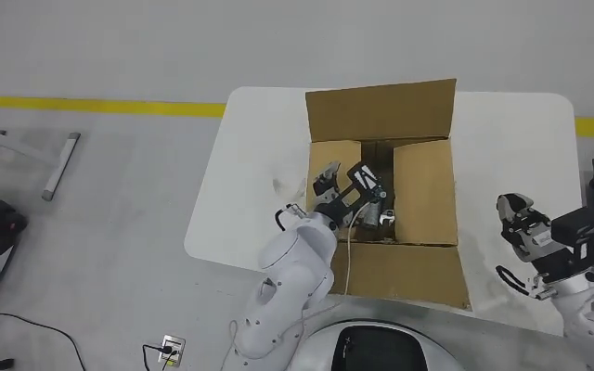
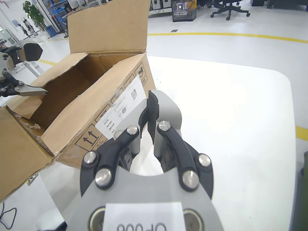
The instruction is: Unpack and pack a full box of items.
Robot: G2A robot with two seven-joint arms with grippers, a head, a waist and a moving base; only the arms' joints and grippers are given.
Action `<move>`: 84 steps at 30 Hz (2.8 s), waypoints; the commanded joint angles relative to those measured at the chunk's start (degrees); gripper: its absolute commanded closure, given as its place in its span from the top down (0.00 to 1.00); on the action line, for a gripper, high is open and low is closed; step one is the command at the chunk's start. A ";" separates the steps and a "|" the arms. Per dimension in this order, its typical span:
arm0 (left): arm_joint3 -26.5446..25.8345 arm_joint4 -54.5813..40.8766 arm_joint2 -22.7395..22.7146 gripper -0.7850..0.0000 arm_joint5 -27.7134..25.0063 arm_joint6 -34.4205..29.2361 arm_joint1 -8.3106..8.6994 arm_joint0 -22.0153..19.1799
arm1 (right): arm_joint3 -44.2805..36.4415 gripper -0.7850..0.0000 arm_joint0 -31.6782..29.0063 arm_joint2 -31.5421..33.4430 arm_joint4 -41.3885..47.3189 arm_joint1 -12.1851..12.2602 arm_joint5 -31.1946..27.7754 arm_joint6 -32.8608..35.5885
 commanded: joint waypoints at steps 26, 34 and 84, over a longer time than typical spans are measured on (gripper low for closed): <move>-7.70 22.32 -6.40 1.00 2.01 2.59 1.56 -0.93 | -8.40 0.02 6.22 -6.99 -4.48 -0.25 -2.99 5.31; -1.36 28.59 -12.84 1.00 3.43 4.39 2.31 -3.94 | -5.19 0.00 10.14 -12.68 -8.26 -0.25 -2.30 12.18; 19.42 -67.05 -7.40 1.00 27.45 -15.52 -6.14 -14.58 | -0.16 0.07 1.10 1.61 3.23 -0.99 4.66 7.11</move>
